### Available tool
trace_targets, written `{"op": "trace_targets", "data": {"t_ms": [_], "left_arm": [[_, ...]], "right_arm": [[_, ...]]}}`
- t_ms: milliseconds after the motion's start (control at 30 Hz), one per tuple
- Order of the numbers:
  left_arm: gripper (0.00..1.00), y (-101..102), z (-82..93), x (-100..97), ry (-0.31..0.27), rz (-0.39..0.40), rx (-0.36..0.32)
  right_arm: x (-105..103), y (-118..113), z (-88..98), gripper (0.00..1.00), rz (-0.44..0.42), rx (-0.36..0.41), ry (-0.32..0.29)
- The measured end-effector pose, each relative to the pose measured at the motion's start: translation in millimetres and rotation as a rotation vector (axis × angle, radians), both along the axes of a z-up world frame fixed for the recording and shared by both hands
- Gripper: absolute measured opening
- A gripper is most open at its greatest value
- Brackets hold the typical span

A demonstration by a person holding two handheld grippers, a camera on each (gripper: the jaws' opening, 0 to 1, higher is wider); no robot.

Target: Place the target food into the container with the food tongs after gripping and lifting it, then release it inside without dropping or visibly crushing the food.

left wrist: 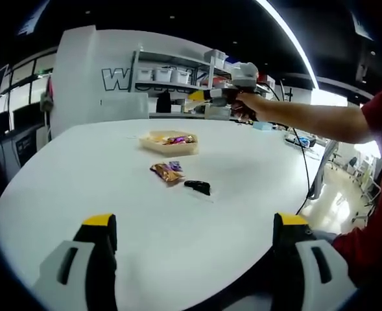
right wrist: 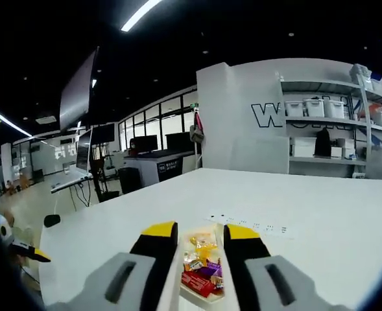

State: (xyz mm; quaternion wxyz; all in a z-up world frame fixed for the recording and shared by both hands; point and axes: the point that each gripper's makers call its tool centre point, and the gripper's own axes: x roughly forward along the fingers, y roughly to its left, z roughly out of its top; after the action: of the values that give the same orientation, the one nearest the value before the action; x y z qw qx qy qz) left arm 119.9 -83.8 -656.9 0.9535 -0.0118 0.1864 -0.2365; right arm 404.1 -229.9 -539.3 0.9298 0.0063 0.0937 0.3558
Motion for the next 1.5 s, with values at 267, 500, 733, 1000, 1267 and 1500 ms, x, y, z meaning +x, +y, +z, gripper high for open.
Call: {"op": "trace_targets", "data": {"t_ms": [267, 500, 733, 1000, 1267, 1500], "left_arm": [[0.99, -1.6, 0.3, -0.5, 0.000, -0.003, 0.000], [0.99, -5.3, -1.7, -0.7, 0.002, -0.011, 0.002], [0.99, -7.0, 1.5, 0.5, -0.005, -0.015, -0.005], [0.99, -10.2, -0.5, -0.1, -0.003, -0.022, -0.001], [0.99, -13.4, -1.5, -0.7, -0.002, -0.029, 0.000], [0.99, -16.6, -2.8, -1.3, 0.002, -0.037, 0.003]], "right_arm": [[-14.0, 2.8, -5.8, 0.23, 0.020, 0.022, 0.023], [-27.5, 6.9, -12.4, 0.23, 0.043, 0.031, 0.034], [-39.0, 6.5, -25.6, 0.23, 0.062, 0.032, 0.061], [-55.5, 13.4, -37.9, 0.23, 0.102, 0.032, 0.092], [-84.4, 27.3, -54.2, 0.23, 0.173, 0.020, 0.109], [-108.3, 38.2, -74.1, 0.23, 0.224, 0.005, 0.155]]}}
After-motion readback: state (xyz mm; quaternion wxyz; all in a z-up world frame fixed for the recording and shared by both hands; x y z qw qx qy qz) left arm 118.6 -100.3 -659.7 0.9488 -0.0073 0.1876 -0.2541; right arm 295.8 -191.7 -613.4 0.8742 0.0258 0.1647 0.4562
